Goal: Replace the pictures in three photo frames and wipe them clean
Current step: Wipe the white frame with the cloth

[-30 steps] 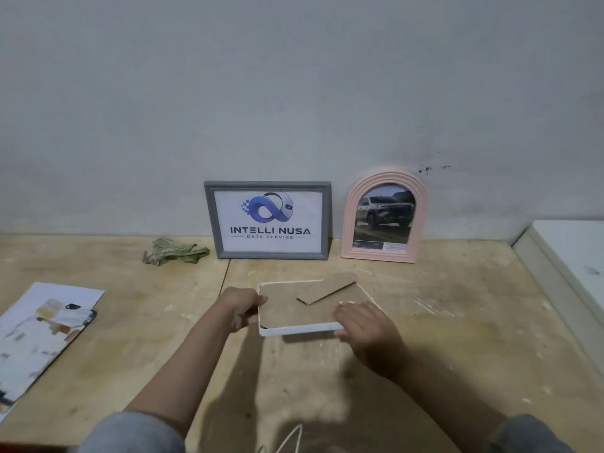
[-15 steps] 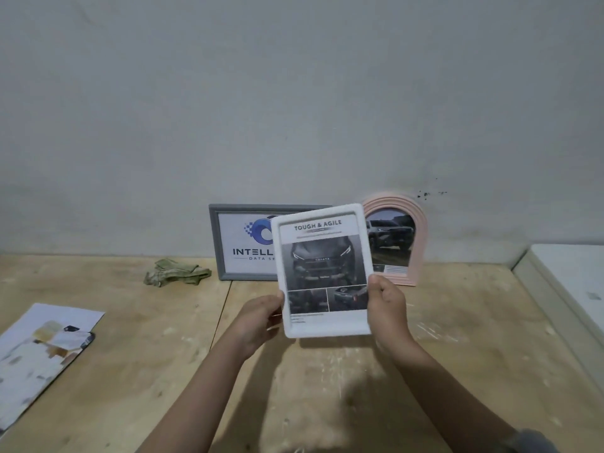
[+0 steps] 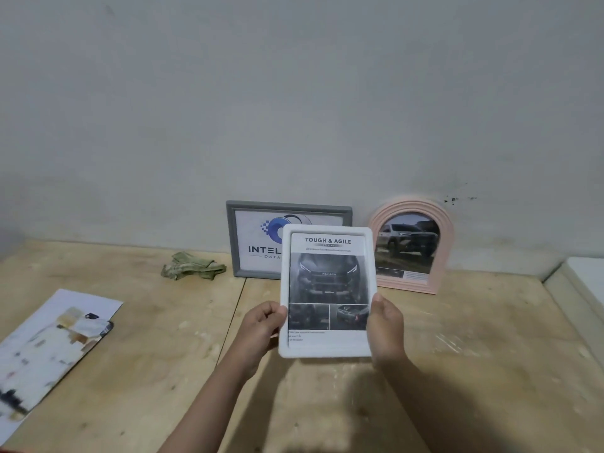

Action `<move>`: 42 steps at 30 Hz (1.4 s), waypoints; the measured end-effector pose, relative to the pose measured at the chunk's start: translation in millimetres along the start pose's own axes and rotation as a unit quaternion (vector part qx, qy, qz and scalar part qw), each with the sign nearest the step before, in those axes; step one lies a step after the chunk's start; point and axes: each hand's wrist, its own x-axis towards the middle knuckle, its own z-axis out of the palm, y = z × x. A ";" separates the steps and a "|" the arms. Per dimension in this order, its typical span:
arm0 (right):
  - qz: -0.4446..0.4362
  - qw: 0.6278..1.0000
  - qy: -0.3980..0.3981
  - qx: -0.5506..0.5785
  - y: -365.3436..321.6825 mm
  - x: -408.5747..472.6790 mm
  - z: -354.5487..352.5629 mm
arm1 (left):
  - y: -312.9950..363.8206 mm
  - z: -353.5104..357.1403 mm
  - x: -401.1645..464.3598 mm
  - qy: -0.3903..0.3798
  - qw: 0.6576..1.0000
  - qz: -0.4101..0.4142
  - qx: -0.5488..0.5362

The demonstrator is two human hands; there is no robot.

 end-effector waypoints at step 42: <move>-0.338 0.644 -0.209 -0.654 -37.4 42.1 476.8 | -38.8 -433.1 16.6 0.302 0.940 0.002 -0.157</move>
